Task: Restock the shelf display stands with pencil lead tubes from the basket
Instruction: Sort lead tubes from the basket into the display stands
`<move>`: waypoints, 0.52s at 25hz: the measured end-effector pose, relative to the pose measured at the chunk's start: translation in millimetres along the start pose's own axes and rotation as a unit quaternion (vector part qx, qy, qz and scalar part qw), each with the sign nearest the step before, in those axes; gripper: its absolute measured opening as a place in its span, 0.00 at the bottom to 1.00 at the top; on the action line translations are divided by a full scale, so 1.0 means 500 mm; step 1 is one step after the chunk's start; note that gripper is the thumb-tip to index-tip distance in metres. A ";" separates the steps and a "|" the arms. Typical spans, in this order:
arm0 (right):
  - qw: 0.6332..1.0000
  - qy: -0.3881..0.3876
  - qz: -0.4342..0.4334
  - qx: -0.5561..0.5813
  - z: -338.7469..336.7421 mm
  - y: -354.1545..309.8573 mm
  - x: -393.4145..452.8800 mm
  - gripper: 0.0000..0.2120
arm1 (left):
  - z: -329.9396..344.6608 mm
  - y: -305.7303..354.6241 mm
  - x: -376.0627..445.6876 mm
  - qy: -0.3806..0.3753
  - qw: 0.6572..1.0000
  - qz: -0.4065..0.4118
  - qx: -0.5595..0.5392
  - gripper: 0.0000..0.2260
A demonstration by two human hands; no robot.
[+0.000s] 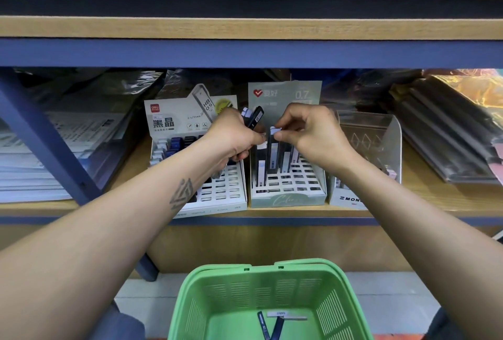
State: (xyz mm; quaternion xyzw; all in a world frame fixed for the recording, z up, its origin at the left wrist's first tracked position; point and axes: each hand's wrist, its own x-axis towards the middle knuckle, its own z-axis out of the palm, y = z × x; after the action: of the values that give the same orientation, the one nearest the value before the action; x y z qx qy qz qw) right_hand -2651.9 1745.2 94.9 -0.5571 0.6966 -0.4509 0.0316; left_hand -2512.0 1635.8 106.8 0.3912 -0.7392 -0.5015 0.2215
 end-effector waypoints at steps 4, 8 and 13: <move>0.997 -0.007 -0.038 -0.072 0.012 0.004 -0.006 0.04 | 0.002 0.000 0.003 0.004 1.000 -0.003 0.006 0.12; 0.981 -0.007 -0.097 -0.168 0.011 0.007 -0.003 0.03 | 0.002 0.001 0.002 -0.002 1.000 -0.006 0.004 0.09; 0.969 -0.028 -0.092 -0.227 0.012 0.010 -0.007 0.06 | 0.002 0.002 0.000 -0.005 1.000 -0.013 -0.004 0.08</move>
State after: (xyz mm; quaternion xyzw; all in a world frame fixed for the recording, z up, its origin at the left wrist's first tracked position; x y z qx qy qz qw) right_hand -2651.0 1744.2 86.7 -0.6234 0.7257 -0.2664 -0.1177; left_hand -2512.9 1636.4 107.3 0.3978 -0.7331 -0.5089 0.2129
